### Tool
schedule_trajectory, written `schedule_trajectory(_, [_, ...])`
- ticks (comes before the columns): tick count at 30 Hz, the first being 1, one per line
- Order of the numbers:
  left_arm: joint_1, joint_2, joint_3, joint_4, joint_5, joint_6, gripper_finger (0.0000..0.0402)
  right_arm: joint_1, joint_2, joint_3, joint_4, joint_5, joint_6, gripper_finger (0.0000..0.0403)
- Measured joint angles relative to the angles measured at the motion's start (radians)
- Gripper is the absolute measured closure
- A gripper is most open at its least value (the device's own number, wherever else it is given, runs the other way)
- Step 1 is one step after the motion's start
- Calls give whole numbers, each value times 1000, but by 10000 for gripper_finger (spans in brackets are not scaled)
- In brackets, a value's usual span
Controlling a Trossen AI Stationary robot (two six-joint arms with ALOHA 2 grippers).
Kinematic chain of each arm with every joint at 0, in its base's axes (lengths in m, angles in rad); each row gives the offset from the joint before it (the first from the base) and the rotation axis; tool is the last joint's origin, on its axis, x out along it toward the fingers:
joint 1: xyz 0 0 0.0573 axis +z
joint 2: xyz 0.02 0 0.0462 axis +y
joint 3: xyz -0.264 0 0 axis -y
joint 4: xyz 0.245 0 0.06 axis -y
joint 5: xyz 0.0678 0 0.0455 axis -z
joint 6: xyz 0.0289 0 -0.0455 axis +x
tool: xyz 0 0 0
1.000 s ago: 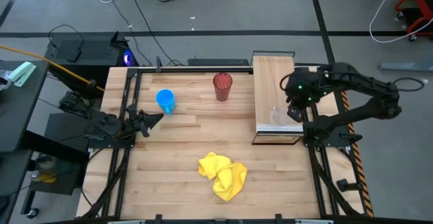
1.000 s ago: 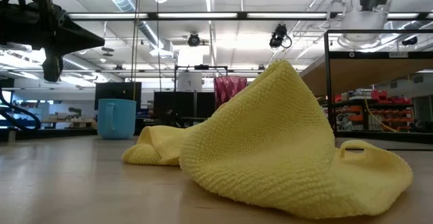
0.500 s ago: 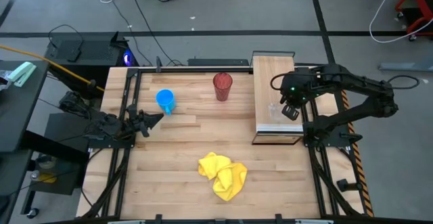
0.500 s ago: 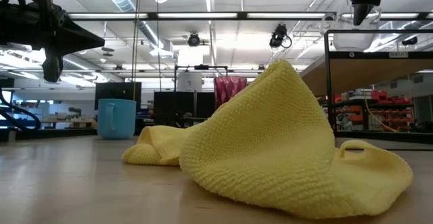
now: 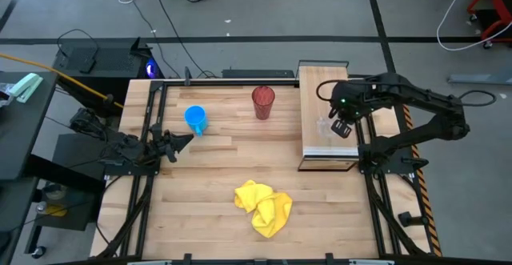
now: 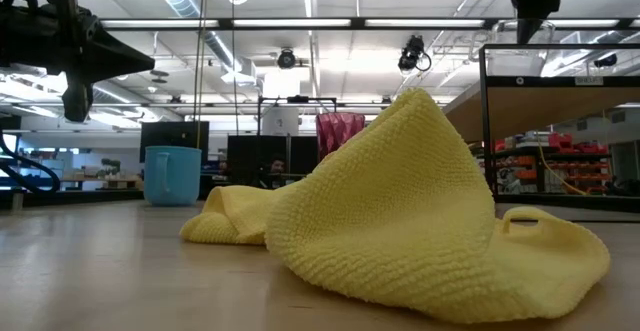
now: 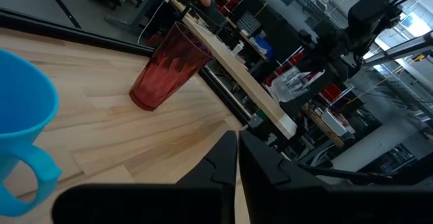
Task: Stack small to large cups/mugs on shelf
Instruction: Put the transparent mug on the shelf
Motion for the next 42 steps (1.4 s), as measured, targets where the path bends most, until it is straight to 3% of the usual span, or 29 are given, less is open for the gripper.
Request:
schedule_trajectory(18, [0, 0, 0, -2, 0, 0, 373, 0, 27, 0, 0, -77, 25, 400])
schedule_trajectory(31, [0, 0, 0, -13, 3, 1, 375, 0, 21, 0, 0, -83, 64, 345])
schedule_trajectory(42, [0, 0, 0, 8, 5, -26, 371, 0, -66, 41, 0, -83, 186, 340])
